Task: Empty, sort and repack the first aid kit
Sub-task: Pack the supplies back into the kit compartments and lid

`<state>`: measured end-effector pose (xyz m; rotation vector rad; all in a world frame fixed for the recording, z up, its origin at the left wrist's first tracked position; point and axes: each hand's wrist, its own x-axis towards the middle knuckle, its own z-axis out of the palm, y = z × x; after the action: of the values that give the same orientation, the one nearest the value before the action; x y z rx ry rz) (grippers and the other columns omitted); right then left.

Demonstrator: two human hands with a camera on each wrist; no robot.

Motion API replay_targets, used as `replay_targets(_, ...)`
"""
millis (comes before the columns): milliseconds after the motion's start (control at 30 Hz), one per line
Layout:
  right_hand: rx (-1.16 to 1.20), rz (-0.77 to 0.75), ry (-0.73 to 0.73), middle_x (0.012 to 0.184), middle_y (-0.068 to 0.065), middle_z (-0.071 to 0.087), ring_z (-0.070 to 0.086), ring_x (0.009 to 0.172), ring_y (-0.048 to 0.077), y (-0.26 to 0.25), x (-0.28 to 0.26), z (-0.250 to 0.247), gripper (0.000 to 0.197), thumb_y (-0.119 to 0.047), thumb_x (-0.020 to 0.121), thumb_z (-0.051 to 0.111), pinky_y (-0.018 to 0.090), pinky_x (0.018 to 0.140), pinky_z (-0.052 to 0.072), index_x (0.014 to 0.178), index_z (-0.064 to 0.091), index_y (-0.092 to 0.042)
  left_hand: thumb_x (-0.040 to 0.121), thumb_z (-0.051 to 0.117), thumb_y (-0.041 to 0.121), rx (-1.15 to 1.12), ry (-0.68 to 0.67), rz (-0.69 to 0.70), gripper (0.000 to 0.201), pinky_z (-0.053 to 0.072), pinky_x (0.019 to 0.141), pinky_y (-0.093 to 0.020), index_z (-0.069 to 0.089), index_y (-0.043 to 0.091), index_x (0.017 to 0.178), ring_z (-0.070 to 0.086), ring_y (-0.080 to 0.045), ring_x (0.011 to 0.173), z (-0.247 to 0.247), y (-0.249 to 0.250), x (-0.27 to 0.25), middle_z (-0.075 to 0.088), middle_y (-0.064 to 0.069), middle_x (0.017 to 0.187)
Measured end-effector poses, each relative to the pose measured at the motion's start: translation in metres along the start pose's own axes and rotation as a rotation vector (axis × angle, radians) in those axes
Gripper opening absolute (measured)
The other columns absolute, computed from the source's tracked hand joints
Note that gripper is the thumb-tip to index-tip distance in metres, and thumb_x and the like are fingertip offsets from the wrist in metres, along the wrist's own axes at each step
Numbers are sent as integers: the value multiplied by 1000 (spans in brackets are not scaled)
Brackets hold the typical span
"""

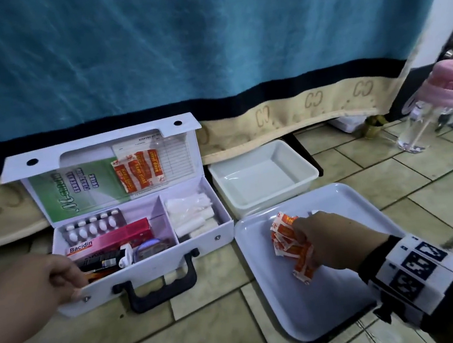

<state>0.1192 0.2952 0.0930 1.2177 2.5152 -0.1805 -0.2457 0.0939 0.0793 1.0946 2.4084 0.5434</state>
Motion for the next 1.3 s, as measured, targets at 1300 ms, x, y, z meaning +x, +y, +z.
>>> replay_targets(1300,485,-410,743,98,2,72,64,89,8,-123,129,-134,12,-6,79,70,3,77,38,86,77,-11,67,75,13,169,14,45,24,32,47,-11,64,30,54,55,18,59,-13,34,-21,59,35,54)
